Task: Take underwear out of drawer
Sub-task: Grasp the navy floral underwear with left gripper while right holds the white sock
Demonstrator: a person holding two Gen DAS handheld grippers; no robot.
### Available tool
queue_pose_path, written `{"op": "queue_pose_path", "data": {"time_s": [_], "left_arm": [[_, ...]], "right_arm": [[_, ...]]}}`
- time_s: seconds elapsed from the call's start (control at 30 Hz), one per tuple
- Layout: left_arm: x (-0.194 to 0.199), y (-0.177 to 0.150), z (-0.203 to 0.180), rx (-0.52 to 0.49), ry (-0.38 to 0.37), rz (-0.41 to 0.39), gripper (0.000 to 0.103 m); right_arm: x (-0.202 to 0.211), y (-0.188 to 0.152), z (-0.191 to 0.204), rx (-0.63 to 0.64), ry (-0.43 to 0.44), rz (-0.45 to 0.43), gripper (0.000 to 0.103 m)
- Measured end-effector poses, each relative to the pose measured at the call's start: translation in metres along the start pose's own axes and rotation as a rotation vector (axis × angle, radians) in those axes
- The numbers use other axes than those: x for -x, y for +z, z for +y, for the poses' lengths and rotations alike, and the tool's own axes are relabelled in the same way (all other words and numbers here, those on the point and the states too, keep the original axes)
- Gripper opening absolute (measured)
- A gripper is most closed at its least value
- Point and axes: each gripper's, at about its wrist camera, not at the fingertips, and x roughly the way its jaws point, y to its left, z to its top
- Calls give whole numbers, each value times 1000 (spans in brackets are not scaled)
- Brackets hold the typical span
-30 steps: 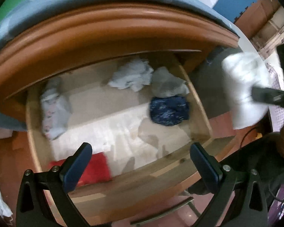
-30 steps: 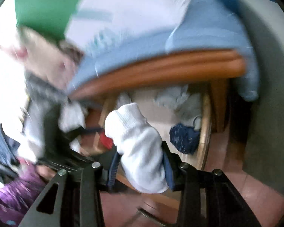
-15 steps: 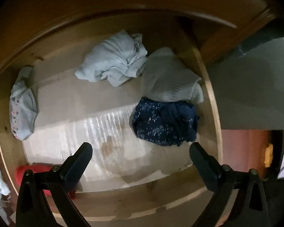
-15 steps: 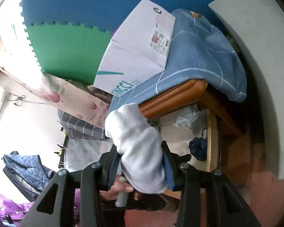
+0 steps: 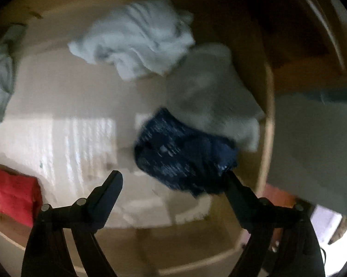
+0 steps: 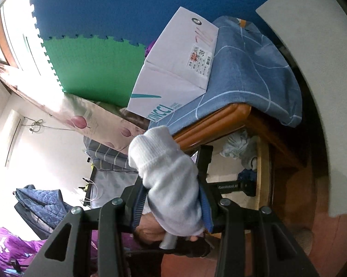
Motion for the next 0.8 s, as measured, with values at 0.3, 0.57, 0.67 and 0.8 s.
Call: {"op": "queue_pose_path", "data": {"time_s": [0.3, 0.57, 0.67, 0.8], "left_arm": [[-6, 9, 17, 99, 246, 88, 102], [-11, 13, 30, 152, 20, 108, 70], [-9, 12, 30, 145, 29, 102, 56], [4, 15, 11, 88, -5, 50, 11]], "right_arm": [[4, 0, -4, -15, 20, -7, 41], [2, -1, -3, -21, 22, -4, 41], [2, -1, -4, -24, 19, -3, 41], [-1, -1, -2, -17, 9, 3, 41]]}}
